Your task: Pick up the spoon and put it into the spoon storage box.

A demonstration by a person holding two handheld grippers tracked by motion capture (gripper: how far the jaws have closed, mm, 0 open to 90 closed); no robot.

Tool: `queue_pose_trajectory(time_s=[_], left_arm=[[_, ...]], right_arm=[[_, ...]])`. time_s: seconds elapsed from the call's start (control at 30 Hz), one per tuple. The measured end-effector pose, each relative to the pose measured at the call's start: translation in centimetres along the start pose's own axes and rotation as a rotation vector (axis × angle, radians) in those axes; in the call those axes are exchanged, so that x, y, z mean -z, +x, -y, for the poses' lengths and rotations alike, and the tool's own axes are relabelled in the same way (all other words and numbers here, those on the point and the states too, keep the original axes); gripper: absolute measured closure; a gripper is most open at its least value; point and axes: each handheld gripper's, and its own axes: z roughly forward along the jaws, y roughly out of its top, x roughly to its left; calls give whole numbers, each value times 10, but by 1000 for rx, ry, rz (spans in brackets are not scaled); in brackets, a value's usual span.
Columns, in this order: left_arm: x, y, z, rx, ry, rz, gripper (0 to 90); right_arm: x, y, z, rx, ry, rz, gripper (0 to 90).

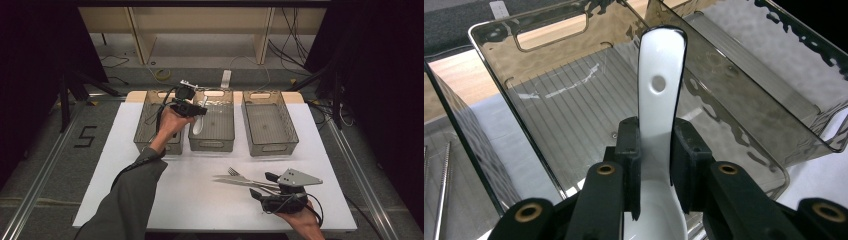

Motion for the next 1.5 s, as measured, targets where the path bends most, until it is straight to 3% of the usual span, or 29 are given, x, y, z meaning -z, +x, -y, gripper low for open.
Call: queue_pose_trajectory(time_s=[0.73,1.2,1.27,1.33,1.5], left_arm=[[-19,-1,6,-3,37,-10,751],[-29,-1,12,-17,99,-17,745],[-30,-1,11,-11,120,-14,717],[-30,-3,10,-14,136,-9,622],[-24,-4,6,-4,114,-6,529]], right_arm=[[0,0,0,-3,1,-2,247],[0,0,0,-2,2,-1,247],[0,0,0,-2,1,-1,248],[0,0,0,-2,2,-1,247],[0,0,0,-3,1,-2,247]])
